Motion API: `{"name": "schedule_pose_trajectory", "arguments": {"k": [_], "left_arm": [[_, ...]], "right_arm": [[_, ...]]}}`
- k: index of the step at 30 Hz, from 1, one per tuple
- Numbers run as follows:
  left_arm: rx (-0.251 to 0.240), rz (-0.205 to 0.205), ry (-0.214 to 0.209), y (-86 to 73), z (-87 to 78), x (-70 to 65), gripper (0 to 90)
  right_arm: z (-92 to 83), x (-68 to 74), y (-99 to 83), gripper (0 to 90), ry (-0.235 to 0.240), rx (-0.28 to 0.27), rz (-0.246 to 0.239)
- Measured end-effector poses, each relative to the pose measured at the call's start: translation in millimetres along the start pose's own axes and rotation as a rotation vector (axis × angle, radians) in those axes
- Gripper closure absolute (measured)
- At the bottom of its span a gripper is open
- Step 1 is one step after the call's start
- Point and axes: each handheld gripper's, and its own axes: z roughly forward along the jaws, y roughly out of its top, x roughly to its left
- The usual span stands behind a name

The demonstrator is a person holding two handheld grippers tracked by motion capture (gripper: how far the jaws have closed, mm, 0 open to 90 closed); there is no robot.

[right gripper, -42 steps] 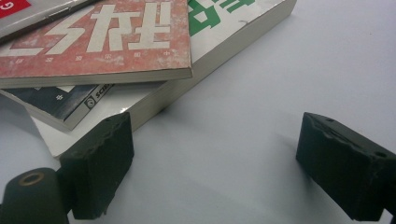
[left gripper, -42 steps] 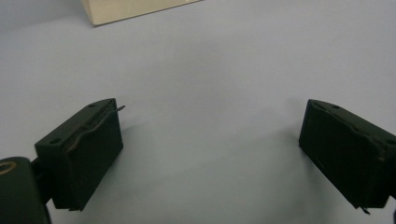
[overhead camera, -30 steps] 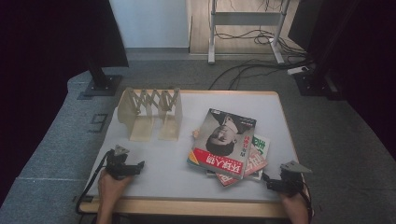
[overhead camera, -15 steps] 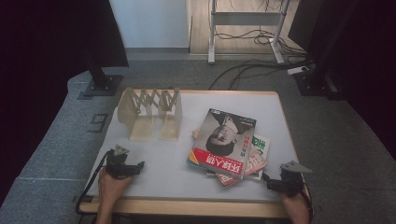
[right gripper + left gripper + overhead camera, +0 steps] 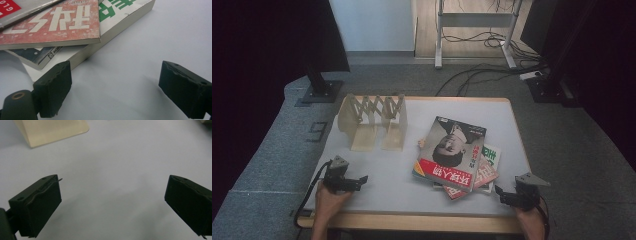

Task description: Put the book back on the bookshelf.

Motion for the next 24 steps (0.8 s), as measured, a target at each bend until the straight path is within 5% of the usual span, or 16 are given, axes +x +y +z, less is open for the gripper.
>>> {"name": "schedule_pose_trajectory", "arguments": {"k": [11,24], "left_arm": [[-0.063,0.074,-0.098,22.8,-14.4,-31.0,0.4],[-0.066,0.173,-0.163,58.7,-2.8,-56.5,2.1]], "right_arm": [[-13.8,2.6,9.9,9.6,0.023,-0.046,-0.016],[-14.0,10.6,27.6,7.4,0.062,-0.067,-0.054]]}}
